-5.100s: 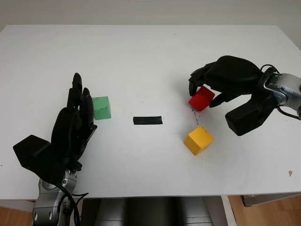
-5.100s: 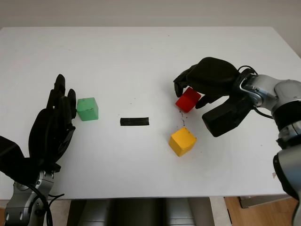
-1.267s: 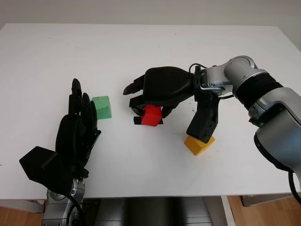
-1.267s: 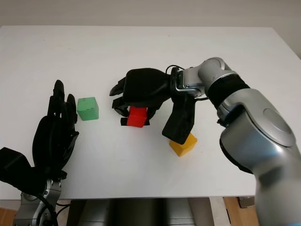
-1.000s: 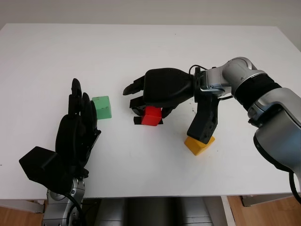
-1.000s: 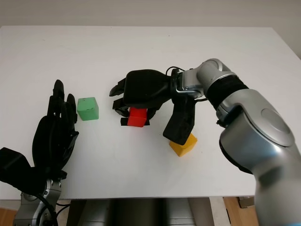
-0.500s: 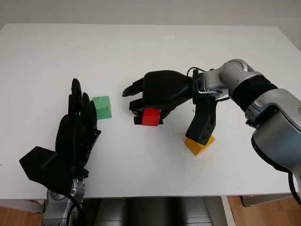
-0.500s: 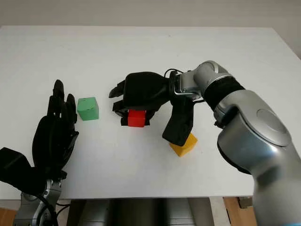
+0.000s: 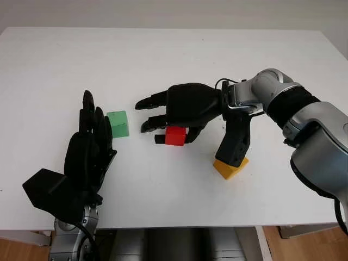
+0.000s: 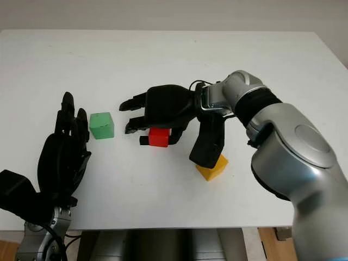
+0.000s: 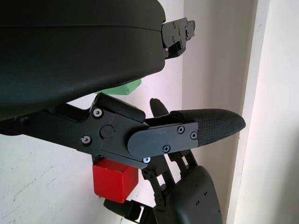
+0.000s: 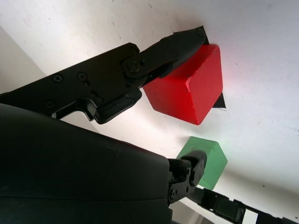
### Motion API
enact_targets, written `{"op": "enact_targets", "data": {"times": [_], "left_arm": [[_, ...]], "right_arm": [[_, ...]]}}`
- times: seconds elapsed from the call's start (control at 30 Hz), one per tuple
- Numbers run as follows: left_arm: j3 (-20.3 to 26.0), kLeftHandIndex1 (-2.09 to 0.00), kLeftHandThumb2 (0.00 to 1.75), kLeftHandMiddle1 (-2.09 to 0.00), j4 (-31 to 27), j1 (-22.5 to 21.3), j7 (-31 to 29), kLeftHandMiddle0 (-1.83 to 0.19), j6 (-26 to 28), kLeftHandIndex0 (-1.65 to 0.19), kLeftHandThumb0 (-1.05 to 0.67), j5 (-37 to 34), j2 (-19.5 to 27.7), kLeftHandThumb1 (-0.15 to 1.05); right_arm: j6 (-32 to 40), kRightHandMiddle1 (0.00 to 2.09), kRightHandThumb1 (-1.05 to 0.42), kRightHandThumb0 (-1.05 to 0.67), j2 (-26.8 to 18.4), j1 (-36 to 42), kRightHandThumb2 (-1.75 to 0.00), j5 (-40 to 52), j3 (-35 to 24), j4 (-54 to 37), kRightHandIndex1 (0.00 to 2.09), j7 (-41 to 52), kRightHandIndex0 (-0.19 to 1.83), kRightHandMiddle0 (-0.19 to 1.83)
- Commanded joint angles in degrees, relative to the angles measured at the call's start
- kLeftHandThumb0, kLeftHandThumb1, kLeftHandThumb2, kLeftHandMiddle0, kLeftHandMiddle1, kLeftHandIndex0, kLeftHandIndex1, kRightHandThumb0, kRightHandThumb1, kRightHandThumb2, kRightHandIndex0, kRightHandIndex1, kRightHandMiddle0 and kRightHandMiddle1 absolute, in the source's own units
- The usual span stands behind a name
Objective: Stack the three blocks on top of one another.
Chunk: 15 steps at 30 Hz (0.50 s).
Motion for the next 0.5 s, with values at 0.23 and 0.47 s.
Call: {"op": "enact_targets", "data": {"times": [0.23,0.47], "left_arm": [[0.13,-0.05,0.57,-0.05,0.1,-0.72,0.02,0.19,-0.26,0.19,-0.78,0.12,-0.02,1.05],[0.58,-0.04,0.57,-0.03,0.43,-0.64,-0.29,0.19,-0.57,0.19,-0.79,0.16,0.37,1.05]], "right_arm": [[-3.43,0.14,-0.87,-0.74,-4.82,-2.09,-0.06,8.25,-6.73,-1.26,0.01,8.32,-0.05,-0.15],[-5.24,0.24,-0.88,-0.59,-10.48,4.11,-0.06,44.89,-27.42,-2.82,0.1,42.85,0.09,0.11]]}}
